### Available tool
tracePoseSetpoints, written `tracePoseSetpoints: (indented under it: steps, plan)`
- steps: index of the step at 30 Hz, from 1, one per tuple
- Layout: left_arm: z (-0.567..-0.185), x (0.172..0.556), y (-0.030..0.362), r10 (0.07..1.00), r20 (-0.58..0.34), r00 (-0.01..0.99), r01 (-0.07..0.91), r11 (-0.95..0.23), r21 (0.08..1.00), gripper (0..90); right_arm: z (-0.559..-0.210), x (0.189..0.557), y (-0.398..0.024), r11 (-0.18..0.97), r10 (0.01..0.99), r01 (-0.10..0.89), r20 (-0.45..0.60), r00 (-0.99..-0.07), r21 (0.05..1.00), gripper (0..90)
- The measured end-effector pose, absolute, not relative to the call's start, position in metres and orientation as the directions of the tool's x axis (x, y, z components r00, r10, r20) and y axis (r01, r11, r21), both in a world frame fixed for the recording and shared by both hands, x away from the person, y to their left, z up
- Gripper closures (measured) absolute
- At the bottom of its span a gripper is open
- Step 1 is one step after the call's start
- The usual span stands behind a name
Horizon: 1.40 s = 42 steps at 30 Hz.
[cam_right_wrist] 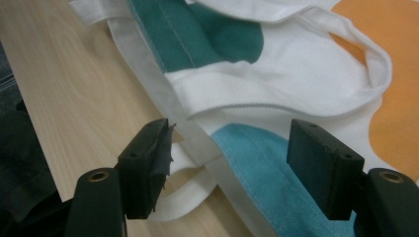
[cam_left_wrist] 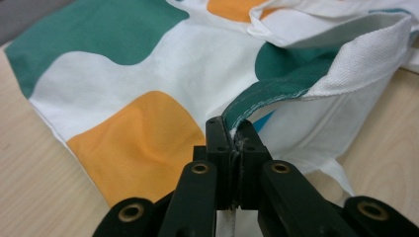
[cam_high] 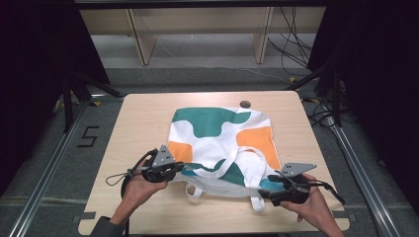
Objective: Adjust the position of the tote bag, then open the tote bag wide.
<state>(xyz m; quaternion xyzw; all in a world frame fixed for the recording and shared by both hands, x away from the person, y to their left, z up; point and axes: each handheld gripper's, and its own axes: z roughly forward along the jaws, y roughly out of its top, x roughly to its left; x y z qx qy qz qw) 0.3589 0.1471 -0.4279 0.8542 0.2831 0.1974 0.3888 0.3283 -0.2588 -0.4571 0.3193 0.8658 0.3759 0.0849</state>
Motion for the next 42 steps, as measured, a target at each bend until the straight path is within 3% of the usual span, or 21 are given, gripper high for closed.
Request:
tracePoseSetpoints:
  steps: [7, 11, 16, 18, 28, 42]
  plan:
    - [-0.416, 0.362, 0.148, 0.649, 0.101, 0.754, 0.326, -0.503, 0.8, 87.0, -0.466, 0.329, -0.251, 0.554, 0.615, 0.457, 0.028, -0.788, 0.696, 30.1]
    - [-0.416, 0.363, 0.148, 0.652, 0.095, 0.752, 0.332, -0.498, 0.801, 87.0, -0.471, 0.331, -0.247, 0.575, 0.624, 0.449, -0.012, -0.781, 0.684, 35.1]
    - [-0.418, 0.364, 0.15, 0.633, 0.115, 0.766, 0.314, -0.524, 0.792, 87.2, -0.472, 0.341, -0.248, 0.611, 0.599, 0.371, -0.102, -0.794, 0.7, 80.6]
    - [-0.419, 0.36, 0.153, 0.639, 0.085, 0.765, 0.331, -0.503, 0.798, 87.3, -0.467, 0.341, -0.25, 0.591, 0.599, 0.359, -0.095, -0.795, 0.723, 86.1]
    - [-0.406, 0.334, 0.164, 0.629, 0.07, 0.774, 0.315, -0.478, 0.82, 87.5, -0.423, 0.333, -0.257, 0.527, 0.592, 0.323, -0.067, -0.803, 0.786, 88.2]
    - [-0.327, 0.309, 0.181, 0.587, 0.064, 0.807, 0.212, -0.39, 0.896, 87.6, -0.323, 0.331, -0.258, 0.494, 0.535, 0.199, -0.116, -0.837, 0.846, 88.2]
